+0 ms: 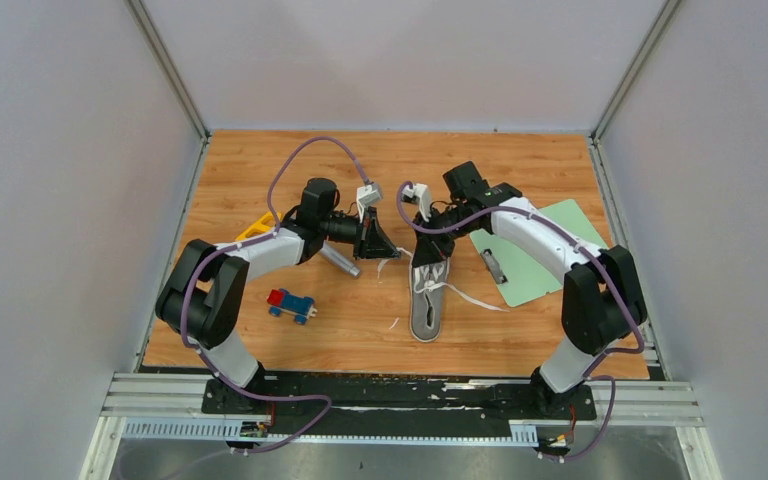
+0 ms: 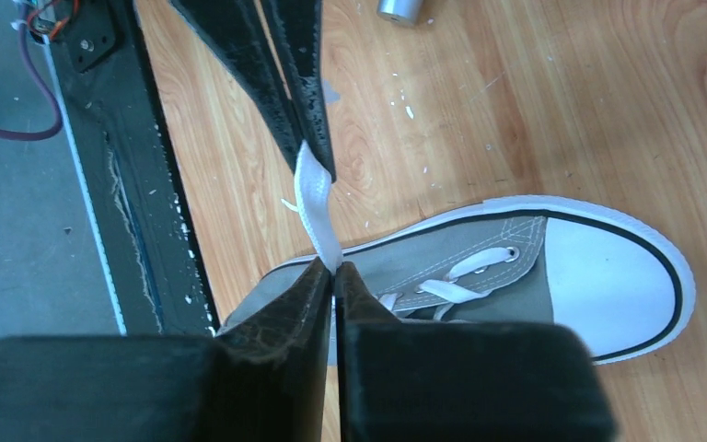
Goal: Tie the shoes
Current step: Wrap the shoelace around the shoelace.
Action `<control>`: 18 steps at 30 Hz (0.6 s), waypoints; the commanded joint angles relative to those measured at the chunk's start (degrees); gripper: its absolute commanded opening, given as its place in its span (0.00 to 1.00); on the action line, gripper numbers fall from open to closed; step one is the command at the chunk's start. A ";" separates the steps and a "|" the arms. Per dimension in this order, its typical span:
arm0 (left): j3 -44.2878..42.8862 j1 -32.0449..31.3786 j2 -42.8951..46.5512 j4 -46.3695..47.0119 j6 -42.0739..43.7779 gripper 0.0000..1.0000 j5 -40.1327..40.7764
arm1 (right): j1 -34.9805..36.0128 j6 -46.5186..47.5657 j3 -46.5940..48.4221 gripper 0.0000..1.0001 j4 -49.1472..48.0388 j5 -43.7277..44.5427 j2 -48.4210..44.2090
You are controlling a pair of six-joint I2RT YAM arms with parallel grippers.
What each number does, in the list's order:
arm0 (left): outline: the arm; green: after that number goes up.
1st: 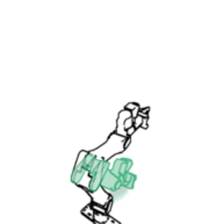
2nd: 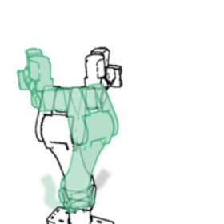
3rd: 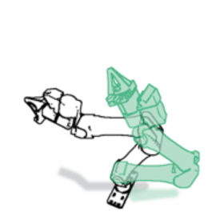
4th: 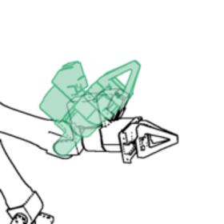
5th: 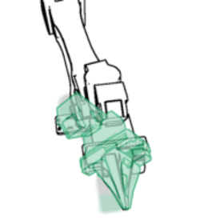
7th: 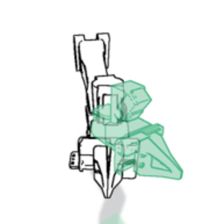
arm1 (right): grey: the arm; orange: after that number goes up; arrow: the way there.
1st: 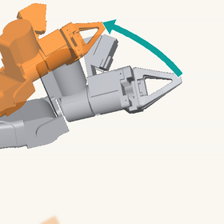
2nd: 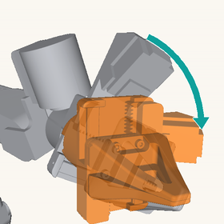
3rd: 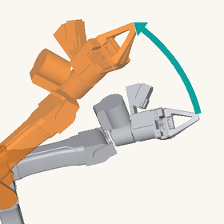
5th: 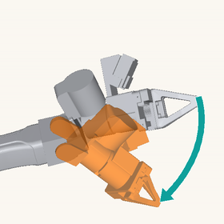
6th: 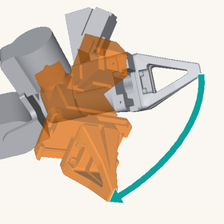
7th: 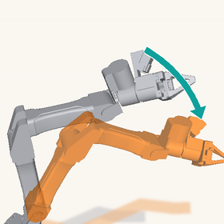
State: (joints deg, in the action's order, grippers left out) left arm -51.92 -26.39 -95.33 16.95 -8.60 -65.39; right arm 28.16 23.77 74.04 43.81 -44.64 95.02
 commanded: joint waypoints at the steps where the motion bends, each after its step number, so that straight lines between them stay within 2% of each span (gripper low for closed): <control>1: -1.14 -0.27 1.93 0.36 -0.08 0.00 0.31 | -0.13 -0.28 1.92 0.02 -1.84 1.73 0.37; 4: -2.06 -0.28 2.42 -7.18 5.39 0.00 3.62 | -0.88 0.44 3.65 0.00 -0.88 5.34 -1.08; 8: -2.24 -0.62 2.23 -10.28 9.65 0.00 5.34 | -1.53 1.93 5.44 0.00 0.15 7.28 -3.42; 15: -10.26 -7.97 -3.30 -25.01 20.38 0.00 6.46 | -1.47 1.26 7.92 0.00 1.45 7.76 -3.14; 18: -11.55 -9.19 -5.49 -21.78 16.05 0.00 5.96 | -1.50 1.36 7.95 0.00 2.15 8.92 -3.15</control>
State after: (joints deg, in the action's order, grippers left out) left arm -61.19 -33.67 -98.06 -2.02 6.26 -59.37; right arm 26.92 24.29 79.75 45.21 -37.43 93.62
